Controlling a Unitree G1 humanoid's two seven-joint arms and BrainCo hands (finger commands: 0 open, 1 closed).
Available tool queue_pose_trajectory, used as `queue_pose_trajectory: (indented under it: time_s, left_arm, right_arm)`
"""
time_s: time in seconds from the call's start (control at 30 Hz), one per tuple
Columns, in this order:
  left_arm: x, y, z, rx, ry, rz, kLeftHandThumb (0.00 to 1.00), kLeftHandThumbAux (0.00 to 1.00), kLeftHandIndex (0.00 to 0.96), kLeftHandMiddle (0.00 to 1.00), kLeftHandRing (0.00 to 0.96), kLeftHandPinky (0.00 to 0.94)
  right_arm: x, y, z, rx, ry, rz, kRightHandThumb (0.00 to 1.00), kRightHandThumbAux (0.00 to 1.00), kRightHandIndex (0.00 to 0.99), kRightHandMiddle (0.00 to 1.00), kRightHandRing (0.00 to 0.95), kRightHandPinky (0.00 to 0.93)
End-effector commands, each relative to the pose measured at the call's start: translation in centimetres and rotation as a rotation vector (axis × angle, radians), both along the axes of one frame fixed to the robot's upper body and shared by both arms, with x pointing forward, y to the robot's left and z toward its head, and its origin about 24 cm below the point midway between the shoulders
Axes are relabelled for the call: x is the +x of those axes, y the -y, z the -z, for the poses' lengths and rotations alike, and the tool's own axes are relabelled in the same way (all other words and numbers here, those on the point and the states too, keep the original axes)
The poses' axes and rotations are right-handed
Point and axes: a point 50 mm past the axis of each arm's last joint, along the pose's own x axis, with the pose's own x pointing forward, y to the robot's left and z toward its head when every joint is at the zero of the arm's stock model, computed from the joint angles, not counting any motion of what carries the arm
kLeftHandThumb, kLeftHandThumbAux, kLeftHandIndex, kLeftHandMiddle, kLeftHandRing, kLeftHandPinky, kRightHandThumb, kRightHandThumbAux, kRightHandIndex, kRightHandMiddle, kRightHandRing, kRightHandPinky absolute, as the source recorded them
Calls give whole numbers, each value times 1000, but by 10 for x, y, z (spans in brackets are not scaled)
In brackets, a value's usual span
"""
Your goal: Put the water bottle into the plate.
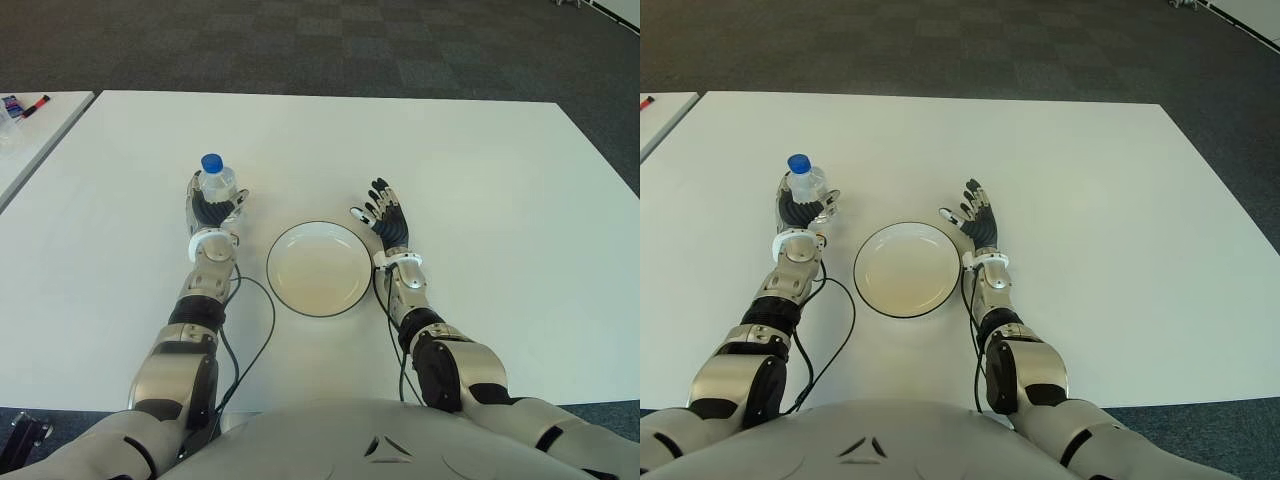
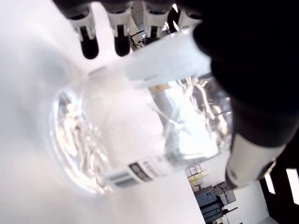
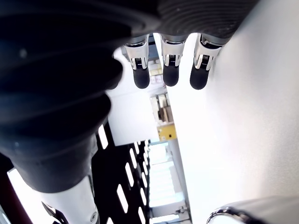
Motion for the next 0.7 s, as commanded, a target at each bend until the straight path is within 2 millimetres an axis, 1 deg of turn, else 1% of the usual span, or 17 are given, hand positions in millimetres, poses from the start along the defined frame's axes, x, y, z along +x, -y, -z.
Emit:
queue_pose_trajectory:
  time_s: [0.03, 0.33, 0.5, 0.6, 0.7]
  left_arm:
    - [0, 0, 4, -15, -1, -34, 0, 720, 55, 65, 32, 34]
    - [0, 4, 7, -30, -5, -48, 0, 728, 81, 71, 43, 53]
    - [-1, 7, 12, -40, -29, -38, 0, 733, 63, 64, 40, 40]
    - [-5, 5, 21, -53, -58, -29, 0, 741, 51, 58, 38, 40]
    - [-6, 4, 24, -57, -70, -23, 0, 754, 38, 52, 35, 45]
  right_arm:
    - [-24, 3, 30, 15, -164, 8, 49, 876, 54, 51, 45, 100]
    - [-23, 3, 30, 10, -169, 9, 39, 876, 56, 51, 46, 102]
    - [-24, 3, 30, 12, -168, 10, 41, 876, 56, 53, 48, 103]
    - [-24, 3, 30, 14, -167, 10, 41, 877, 56, 53, 48, 102]
    - [-24, 3, 30, 15, -163, 11, 40, 878, 56, 53, 47, 102]
